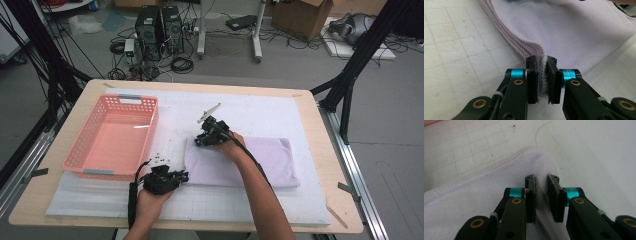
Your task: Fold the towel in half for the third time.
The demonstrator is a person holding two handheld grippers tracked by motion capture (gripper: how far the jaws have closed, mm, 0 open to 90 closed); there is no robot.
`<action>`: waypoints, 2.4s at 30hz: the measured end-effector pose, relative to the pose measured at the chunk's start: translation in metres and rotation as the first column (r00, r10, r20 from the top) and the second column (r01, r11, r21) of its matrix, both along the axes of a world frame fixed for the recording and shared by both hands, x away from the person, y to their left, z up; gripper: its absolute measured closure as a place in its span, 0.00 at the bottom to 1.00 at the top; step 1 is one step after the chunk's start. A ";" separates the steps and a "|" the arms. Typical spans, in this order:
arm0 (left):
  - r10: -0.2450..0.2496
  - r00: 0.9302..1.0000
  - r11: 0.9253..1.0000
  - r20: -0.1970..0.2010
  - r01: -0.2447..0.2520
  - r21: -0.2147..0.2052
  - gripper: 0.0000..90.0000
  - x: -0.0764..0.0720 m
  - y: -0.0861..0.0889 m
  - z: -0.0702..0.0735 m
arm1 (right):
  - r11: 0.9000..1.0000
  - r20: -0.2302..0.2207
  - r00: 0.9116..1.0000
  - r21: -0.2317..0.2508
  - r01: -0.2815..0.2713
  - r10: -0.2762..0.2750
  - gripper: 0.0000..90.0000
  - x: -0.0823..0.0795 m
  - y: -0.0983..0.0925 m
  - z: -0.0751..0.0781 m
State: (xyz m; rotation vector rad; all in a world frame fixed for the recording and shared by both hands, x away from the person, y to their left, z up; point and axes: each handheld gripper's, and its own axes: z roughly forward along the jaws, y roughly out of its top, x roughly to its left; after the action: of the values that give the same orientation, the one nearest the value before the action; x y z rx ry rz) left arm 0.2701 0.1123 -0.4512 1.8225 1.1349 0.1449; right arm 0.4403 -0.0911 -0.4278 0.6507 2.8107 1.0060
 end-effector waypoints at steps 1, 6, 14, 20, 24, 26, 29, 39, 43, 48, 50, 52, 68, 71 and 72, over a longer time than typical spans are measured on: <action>-0.005 1.000 1.000 0.002 0.005 -0.005 0.90 0.000 0.002 0.002 | 1.000 0.003 1.000 0.000 -0.001 0.001 0.89 -0.001 0.001 0.001; -0.004 1.000 0.999 0.016 0.005 -0.042 0.90 -0.002 0.009 0.010 | 1.000 0.033 0.999 0.024 -0.019 0.018 0.90 -0.006 0.006 0.005; -0.018 0.995 0.991 0.102 0.031 -0.133 0.90 -0.008 0.010 0.038 | 0.987 0.086 0.996 0.159 -0.025 0.011 0.90 -0.013 -0.003 0.031; -0.064 0.988 0.984 0.143 0.086 -0.154 0.90 -0.006 -0.005 0.052 | 0.975 0.103 0.995 0.221 -0.012 -0.011 0.90 -0.018 -0.020 0.046; -0.093 0.985 0.983 0.148 0.114 -0.145 0.90 -0.004 -0.018 0.054 | 0.973 0.106 0.994 0.229 0.006 -0.031 0.90 -0.020 -0.032 0.050; -0.105 0.984 0.981 0.141 0.126 -0.145 0.90 -0.001 -0.024 0.054 | 0.975 0.110 0.993 0.221 0.015 -0.040 0.90 -0.022 -0.039 0.051; -0.124 0.983 0.980 0.136 0.143 -0.141 0.90 0.002 -0.036 0.055 | 0.973 0.114 0.992 0.231 0.030 -0.058 0.90 -0.023 -0.050 0.052; -0.200 0.969 0.972 0.146 0.215 -0.095 0.90 0.011 -0.082 0.065 | 0.965 0.146 0.982 0.250 0.079 -0.118 0.90 -0.030 -0.091 0.056; -0.214 0.967 0.971 0.140 0.226 -0.079 0.90 0.016 -0.099 0.062 | 0.964 0.155 0.976 0.240 0.110 -0.150 0.90 -0.032 -0.107 0.053; -0.230 0.965 0.970 0.129 0.238 -0.050 0.90 0.022 -0.119 0.055 | 0.959 0.151 0.971 0.244 0.145 -0.186 0.90 -0.032 -0.124 0.046; -0.233 0.964 0.970 0.128 0.241 -0.045 0.89 0.024 -0.127 0.051 | 0.957 0.152 0.969 0.247 0.154 -0.195 0.90 -0.032 -0.130 0.043; -0.238 0.963 0.969 0.128 0.245 -0.040 0.89 0.025 -0.133 0.049 | 0.956 0.151 0.968 0.244 0.162 -0.202 0.90 -0.032 -0.134 0.041; -0.221 0.945 0.970 0.242 0.238 -0.043 0.48 0.018 -0.122 0.055 | 0.953 0.179 0.952 0.226 0.204 -0.247 0.90 -0.038 -0.175 0.026; -0.205 0.944 0.974 0.260 0.224 -0.046 0.46 0.016 -0.111 0.055 | 0.948 0.173 0.949 0.226 0.223 -0.265 0.90 -0.040 -0.183 0.024; -0.200 0.944 0.974 0.263 0.219 -0.047 0.46 0.015 -0.108 0.054 | 0.948 0.180 0.947 0.227 0.225 -0.268 0.90 -0.040 -0.185 0.023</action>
State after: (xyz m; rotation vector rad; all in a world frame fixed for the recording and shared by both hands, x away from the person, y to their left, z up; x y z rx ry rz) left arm 0.2855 0.0048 -0.3967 1.7852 0.7506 0.2040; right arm 0.4000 -0.2762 -0.4044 0.8412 2.3940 1.2399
